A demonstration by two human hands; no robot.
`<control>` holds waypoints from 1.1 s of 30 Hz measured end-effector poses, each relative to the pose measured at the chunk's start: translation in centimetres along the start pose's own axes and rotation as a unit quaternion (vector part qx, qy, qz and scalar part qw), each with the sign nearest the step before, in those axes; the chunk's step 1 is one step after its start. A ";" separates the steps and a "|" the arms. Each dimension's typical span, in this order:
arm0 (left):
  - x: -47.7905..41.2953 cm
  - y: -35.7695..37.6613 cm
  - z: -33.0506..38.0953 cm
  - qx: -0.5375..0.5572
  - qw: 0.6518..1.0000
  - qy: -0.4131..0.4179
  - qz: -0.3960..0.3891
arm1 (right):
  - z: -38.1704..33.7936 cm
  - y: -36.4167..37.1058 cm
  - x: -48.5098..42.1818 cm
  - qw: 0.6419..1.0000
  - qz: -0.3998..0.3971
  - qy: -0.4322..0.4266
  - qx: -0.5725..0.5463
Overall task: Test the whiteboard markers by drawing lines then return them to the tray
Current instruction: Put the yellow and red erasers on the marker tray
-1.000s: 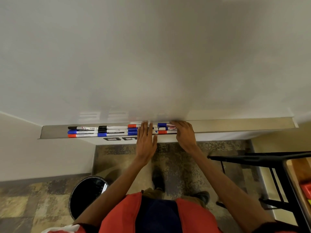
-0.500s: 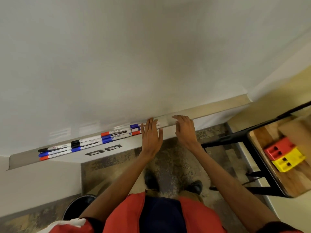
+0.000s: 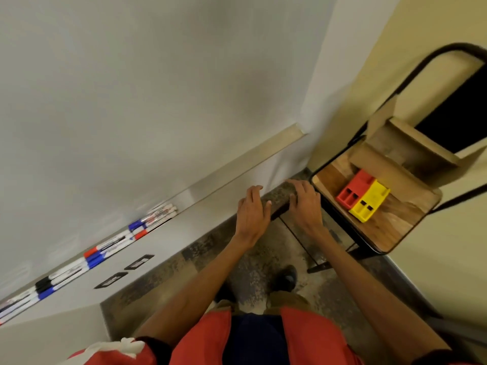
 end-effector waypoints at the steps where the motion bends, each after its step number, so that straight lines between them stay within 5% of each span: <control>1: -0.5 1.1 1.2 0.006 1.000 0.004 -0.015 | 1.8 -0.7 -0.1 1.000 0.004 0.015 0.005; 17: -4.7 17.4 14.8 -0.089 0.971 0.100 -0.200 | 20.1 -8.5 -0.3 0.987 -0.014 0.159 0.015; 33: -2.2 22.7 17.4 -0.171 0.943 0.141 -0.247 | 23.2 -8.7 1.4 0.984 -0.131 0.081 0.090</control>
Point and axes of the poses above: each hand's wrist, its own x-axis away from the middle knuckle, its own y-axis out of the palm, z = x × y, the point moved 6 cm from there along -x, towards the middle knuckle, and after that the axes turned 4 degrees about x, right-handed, at the moved point
